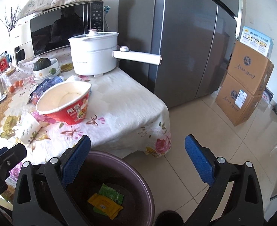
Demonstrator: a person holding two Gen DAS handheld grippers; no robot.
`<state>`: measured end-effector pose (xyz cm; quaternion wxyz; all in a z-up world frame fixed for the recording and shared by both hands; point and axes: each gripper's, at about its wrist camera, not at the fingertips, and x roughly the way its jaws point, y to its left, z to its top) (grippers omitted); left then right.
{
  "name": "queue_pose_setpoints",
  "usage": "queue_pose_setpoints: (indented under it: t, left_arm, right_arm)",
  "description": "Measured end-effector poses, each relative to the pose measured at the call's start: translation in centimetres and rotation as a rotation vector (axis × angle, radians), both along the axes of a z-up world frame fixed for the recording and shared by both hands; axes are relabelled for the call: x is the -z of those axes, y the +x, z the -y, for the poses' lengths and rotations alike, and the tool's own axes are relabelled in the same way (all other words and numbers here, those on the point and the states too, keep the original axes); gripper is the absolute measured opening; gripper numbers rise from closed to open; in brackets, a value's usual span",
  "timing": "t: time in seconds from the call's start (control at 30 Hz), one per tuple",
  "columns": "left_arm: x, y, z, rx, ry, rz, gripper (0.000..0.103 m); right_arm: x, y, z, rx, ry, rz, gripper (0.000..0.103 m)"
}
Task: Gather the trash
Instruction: 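Move both open tools back toward the table, then grasp the white snack packet with the left tool while the right tool grasps the clear bottle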
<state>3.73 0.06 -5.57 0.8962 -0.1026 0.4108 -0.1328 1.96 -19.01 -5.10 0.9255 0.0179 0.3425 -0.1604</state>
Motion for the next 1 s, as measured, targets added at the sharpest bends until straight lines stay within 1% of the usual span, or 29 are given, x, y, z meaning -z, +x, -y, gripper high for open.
queue_pose_setpoints:
  t: [0.3,0.57,0.8,1.0]
  left_arm:
    - [-1.1,2.6,-1.7,-0.052,0.01,0.021,0.079]
    - [-1.9,5.3,-3.3,-0.097,0.016,0.024,0.079]
    - [-2.2,8.2,-5.4,-0.135,0.023,0.019,0.079]
    - [-1.7,12.0,-6.9,-0.16,0.013,-0.016,0.079]
  right_arm:
    - [-1.8,2.1,-1.9,-0.032,-0.032,0.019,0.096]
    - [-2.4,4.5,-4.0,-0.062,-0.062,0.017,0.096]
    - [-3.2,7.8,-5.5,-0.08,-0.09,0.019,0.096]
    - [-3.6,11.2,-7.7,-0.126,-0.128,0.007,0.096]
